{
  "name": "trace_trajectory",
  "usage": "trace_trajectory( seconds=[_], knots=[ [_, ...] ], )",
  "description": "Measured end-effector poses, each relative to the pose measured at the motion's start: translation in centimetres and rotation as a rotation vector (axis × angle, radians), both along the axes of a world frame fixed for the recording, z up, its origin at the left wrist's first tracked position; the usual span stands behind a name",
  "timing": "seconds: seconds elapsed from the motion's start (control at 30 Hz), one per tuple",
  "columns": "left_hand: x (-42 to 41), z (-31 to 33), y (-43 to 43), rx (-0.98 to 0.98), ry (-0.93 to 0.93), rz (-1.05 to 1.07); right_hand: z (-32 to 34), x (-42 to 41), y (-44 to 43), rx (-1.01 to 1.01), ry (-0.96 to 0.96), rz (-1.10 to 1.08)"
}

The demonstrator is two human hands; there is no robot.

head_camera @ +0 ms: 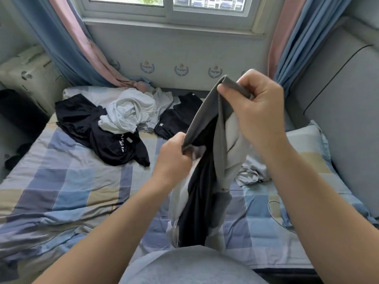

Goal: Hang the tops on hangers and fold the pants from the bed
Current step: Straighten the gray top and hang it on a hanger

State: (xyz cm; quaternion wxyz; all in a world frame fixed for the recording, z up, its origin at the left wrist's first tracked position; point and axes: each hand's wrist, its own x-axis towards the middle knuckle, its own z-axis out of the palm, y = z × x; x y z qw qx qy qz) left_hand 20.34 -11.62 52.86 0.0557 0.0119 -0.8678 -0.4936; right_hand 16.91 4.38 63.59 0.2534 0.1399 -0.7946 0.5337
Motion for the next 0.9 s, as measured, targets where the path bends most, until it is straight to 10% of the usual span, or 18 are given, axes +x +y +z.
trace_trajectory(
  seconds=[0.3,0.6,0.9],
  knots=[
    [-3.0,3.7,-3.0,0.501,0.14,0.169,-3.1,-1.4,2.9,-0.04,-0.33,0.054],
    [-1.8,3.7,-0.8,0.308,0.144,0.005,-9.9,3.0,0.1,0.054,-0.721,0.439],
    [-1.0,4.0,0.4,0.279,-0.022,-0.114,-11.7,4.8,-3.0,0.002,-0.493,0.212]
  ],
)
